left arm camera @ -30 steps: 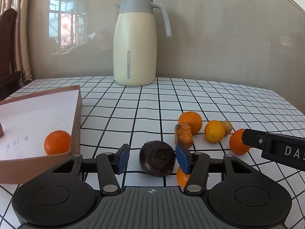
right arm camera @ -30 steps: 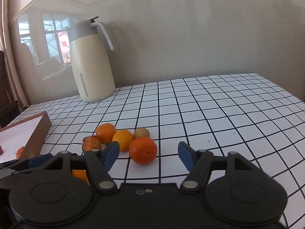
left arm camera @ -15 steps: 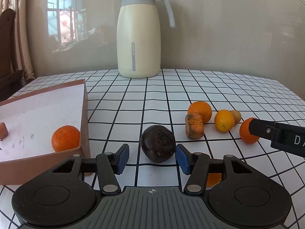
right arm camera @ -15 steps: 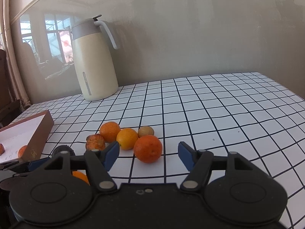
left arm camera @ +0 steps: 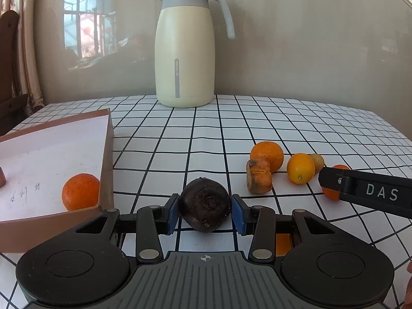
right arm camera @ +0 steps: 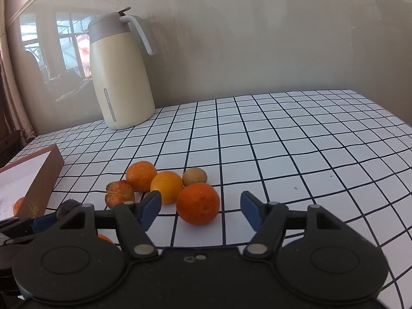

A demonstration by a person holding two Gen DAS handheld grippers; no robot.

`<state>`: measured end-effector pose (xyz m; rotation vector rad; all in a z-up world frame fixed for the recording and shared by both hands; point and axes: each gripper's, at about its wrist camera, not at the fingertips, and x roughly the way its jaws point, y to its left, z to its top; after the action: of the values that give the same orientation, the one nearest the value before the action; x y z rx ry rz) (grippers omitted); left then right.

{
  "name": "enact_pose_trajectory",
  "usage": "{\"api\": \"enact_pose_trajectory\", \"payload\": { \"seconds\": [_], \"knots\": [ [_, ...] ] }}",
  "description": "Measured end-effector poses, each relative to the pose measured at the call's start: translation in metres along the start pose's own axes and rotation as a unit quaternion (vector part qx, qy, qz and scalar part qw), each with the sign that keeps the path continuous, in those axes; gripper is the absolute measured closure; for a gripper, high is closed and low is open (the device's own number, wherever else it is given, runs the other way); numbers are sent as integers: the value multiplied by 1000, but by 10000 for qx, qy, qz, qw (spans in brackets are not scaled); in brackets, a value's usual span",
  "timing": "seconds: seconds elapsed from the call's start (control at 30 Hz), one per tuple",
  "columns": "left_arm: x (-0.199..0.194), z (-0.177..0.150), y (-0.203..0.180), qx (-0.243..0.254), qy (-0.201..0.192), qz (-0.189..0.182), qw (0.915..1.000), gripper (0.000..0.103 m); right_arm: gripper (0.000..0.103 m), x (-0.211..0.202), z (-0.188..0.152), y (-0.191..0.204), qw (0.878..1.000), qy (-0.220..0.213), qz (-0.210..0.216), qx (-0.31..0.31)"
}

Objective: Organize fruits
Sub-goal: 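Grasp the dark brown round fruit with the left tool while the right tool grasps an orange, then carry the dark brown fruit and the orange over the cardboard box with both tools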

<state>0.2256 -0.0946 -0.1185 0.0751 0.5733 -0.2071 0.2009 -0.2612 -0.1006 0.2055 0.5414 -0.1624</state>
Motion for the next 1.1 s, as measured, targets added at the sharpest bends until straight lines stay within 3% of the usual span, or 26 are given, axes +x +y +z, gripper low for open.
{"api": "enact_pose_trajectory", "payload": {
  "seconds": [0.37,0.5,0.53,1.1],
  "knots": [
    [3,3,-7,145,6,20,9999,60,66,14,6,3,9998,172,60,-1],
    [1,3,-9,205,-38,32,9998,60,68,15,5,4,9998,188,44,-57],
    [0,2,-10,213,-47,35,9998,60,73,13,5,4,9998,155,42,-71],
    [-13,-6,-7,219,-165,-39,9996,61,74,-17,-9,6,9996,109,141,-228]
  ]
}}
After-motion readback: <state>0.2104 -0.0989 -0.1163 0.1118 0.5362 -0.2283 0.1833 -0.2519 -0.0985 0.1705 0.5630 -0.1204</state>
